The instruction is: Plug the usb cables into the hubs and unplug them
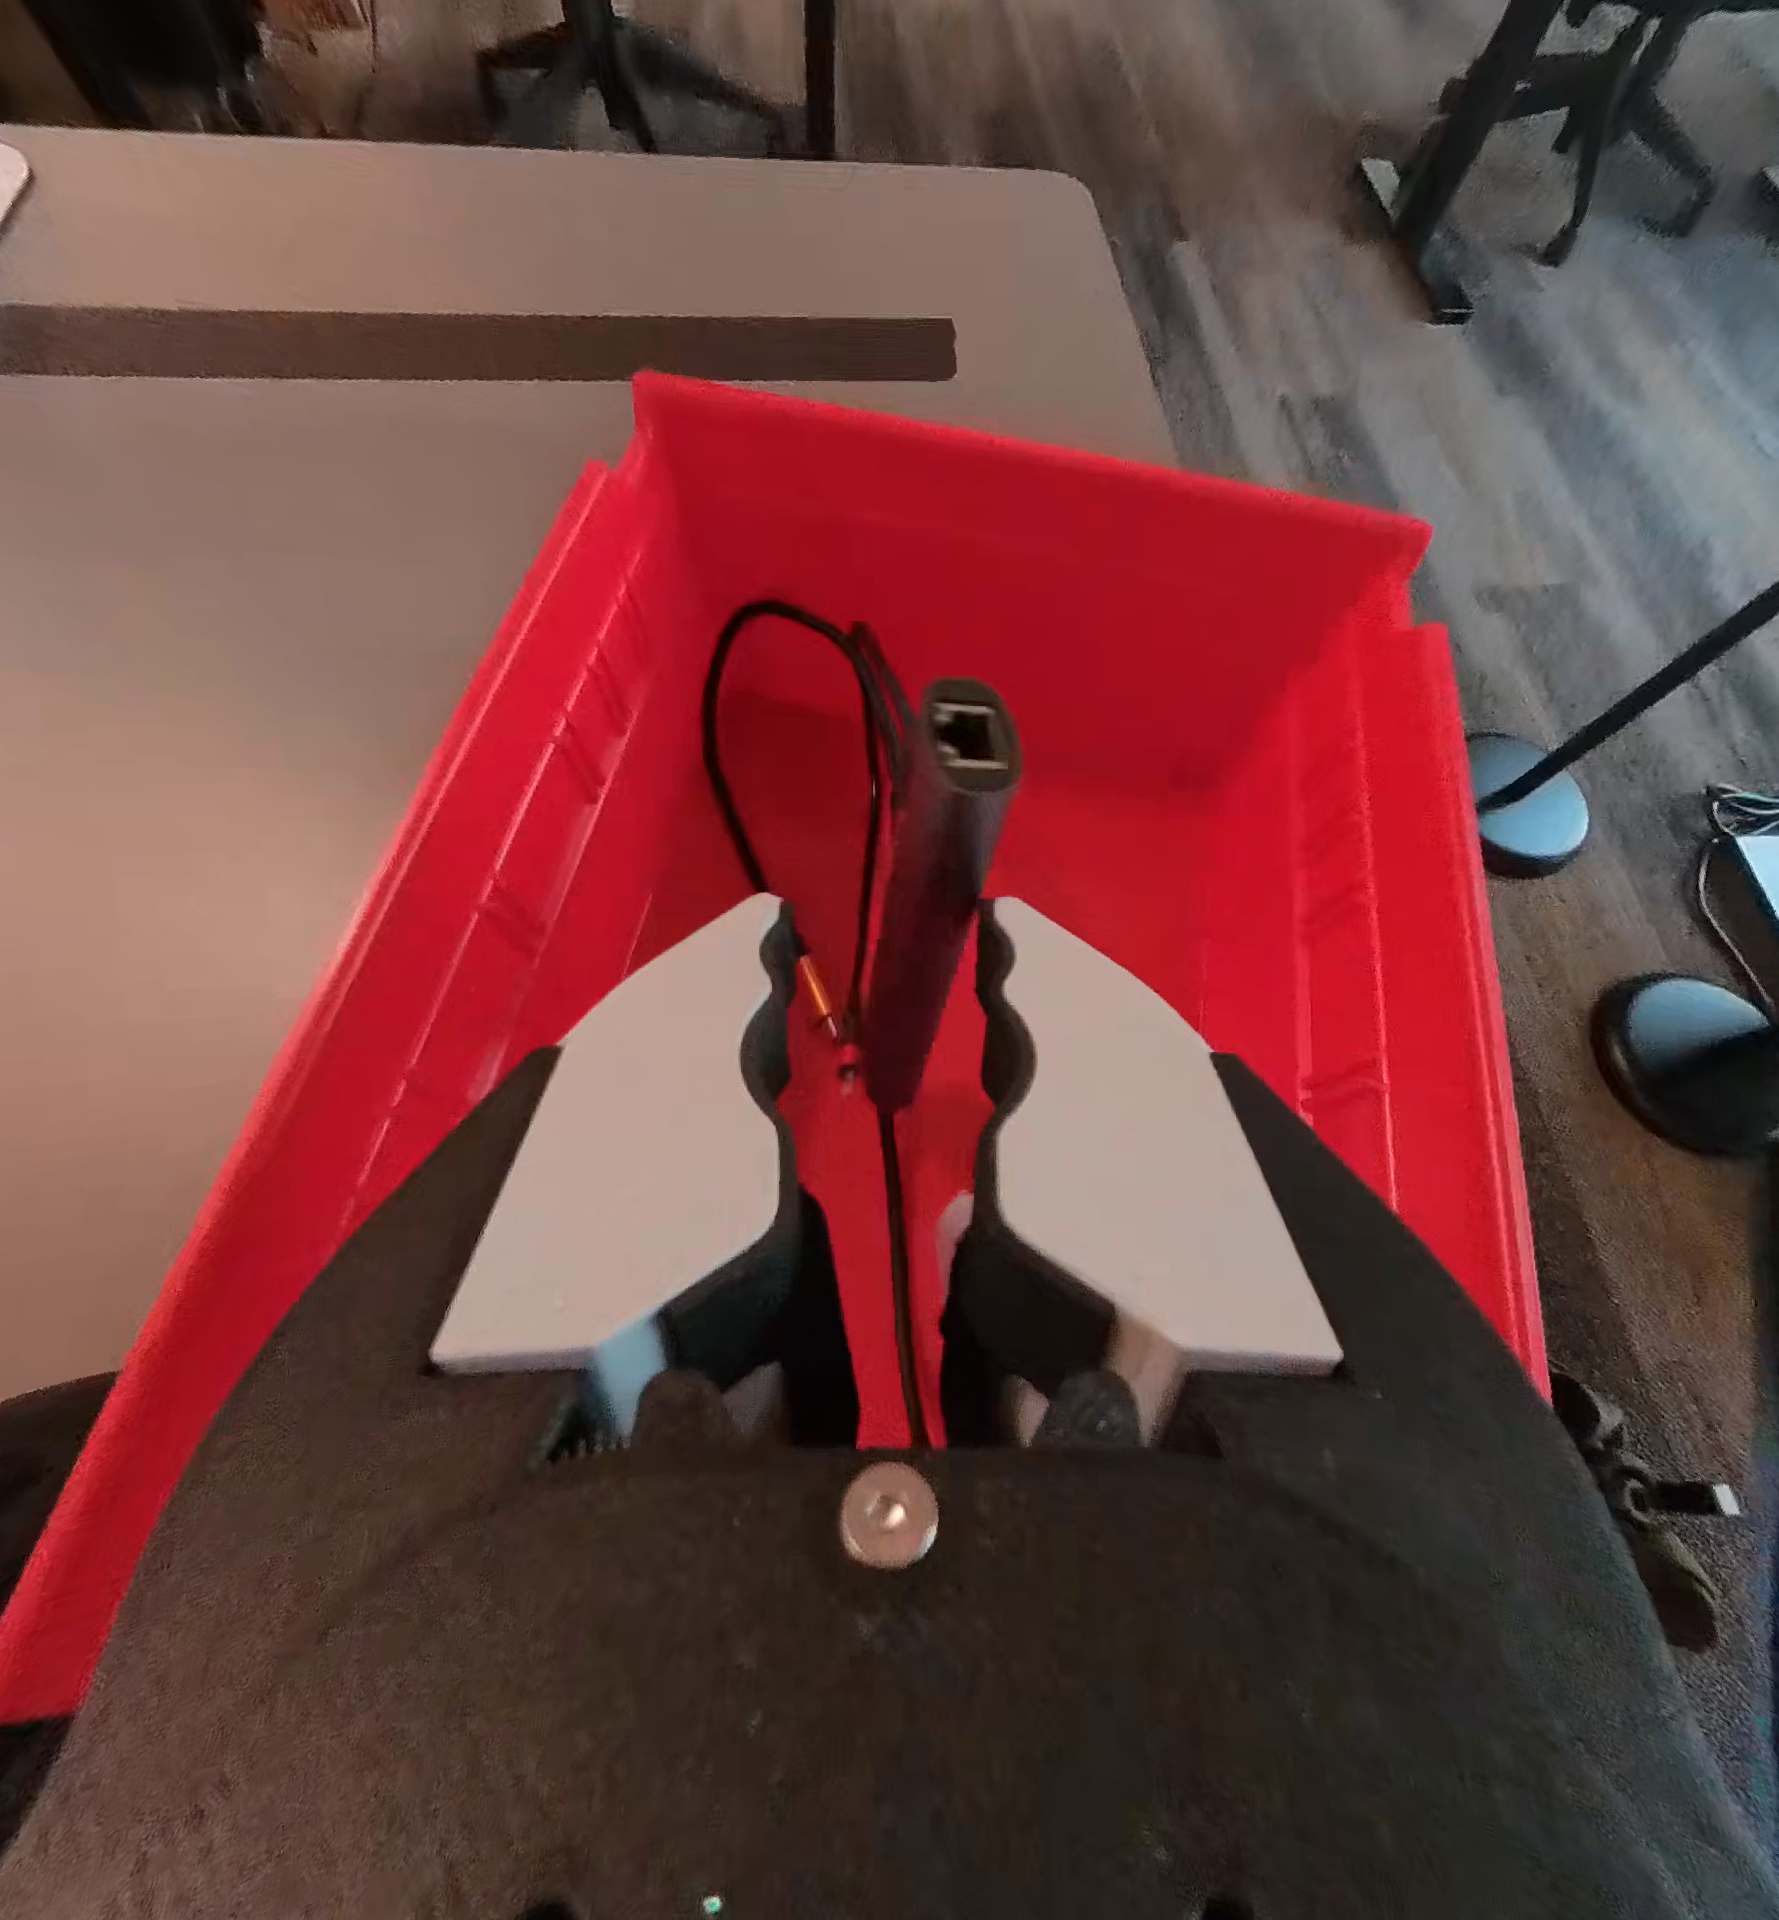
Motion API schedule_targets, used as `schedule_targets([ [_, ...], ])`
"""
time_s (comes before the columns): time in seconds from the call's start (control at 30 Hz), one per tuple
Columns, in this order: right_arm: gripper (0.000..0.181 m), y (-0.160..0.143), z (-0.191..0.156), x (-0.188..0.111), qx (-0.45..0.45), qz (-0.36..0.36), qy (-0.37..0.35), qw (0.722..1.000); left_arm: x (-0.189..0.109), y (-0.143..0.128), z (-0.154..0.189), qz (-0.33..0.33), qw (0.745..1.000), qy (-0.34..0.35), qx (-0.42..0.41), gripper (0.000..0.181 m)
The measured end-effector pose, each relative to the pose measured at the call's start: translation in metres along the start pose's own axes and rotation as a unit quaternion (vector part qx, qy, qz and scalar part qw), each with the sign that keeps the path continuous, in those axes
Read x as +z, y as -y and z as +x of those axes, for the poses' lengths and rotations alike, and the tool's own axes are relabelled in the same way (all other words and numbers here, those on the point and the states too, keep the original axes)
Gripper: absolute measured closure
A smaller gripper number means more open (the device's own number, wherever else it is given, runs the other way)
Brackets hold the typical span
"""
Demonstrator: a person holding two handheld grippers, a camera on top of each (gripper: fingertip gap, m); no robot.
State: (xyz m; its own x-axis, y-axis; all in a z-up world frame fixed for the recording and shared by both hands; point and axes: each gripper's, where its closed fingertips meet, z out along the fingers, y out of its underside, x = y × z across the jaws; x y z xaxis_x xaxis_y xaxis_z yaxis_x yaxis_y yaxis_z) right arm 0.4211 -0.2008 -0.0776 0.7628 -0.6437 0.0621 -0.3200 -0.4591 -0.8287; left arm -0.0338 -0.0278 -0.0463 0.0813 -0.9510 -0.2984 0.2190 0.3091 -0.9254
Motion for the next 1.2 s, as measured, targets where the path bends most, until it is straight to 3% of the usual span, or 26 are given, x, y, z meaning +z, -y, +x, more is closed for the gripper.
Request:
schedule_targets([
  [0.1,0.124,0.010,0.001,-0.010,-0.001,0.015,-0.023,1.000,-0.001,0.001,-0.002,0.004,1.000,0.004,-0.003,0.124],
  [0.2,0.068,0.035,-0.003,-0.027,-0.005,0.083,-0.036,0.996,-0.003,0.005,-0.006,0.016,1.000,0.015,-0.010,0.122],
  [0.23,0.046,0.049,-0.005,-0.037,-0.010,0.133,-0.041,0.990,-0.003,0.005,-0.008,0.019,1.000,0.019,-0.013,0.121],
  [0.27,0.036,0.065,-0.007,-0.052,-0.018,0.191,-0.048,0.980,-0.004,0.006,-0.009,0.022,0.999,0.023,-0.016,0.119],
  [0.33,0.036,0.096,-0.014,-0.090,-0.038,0.306,-0.059,0.949,-0.005,0.008,-0.013,0.029,0.999,0.036,-0.018,0.115],
  [0.43,0.036,0.122,-0.023,-0.148,-0.020,0.417,-0.056,0.907,-0.007,0.010,-0.019,0.036,0.998,0.053,-0.017,0.109],
  [0.57,0.036,0.132,-0.037,-0.201,-0.002,0.487,-0.036,0.873,-0.010,0.017,-0.024,0.054,0.996,0.071,-0.011,0.101],
  [0.73,0.037,0.130,-0.055,-0.230,-0.020,0.489,-0.035,0.872,-0.013,0.023,-0.028,0.075,0.993,0.087,-0.009,0.097],
  [1.0,0.051,0.103,-0.135,-0.208,-0.185,0.376,0.084,0.904,-0.015,0.033,-0.027,0.098,0.991,0.091,-0.005,0.080],
  [1.13,0.050,0.052,-0.198,-0.195,-0.310,0.276,0.237,0.878,-0.016,0.046,-0.018,0.127,0.990,0.051,-0.040,0.077],
  [1.2,0.047,0.026,-0.214,-0.188,-0.375,0.231,0.270,0.856,-0.022,0.061,-0.017,0.158,0.985,0.025,-0.071,0.078],
])
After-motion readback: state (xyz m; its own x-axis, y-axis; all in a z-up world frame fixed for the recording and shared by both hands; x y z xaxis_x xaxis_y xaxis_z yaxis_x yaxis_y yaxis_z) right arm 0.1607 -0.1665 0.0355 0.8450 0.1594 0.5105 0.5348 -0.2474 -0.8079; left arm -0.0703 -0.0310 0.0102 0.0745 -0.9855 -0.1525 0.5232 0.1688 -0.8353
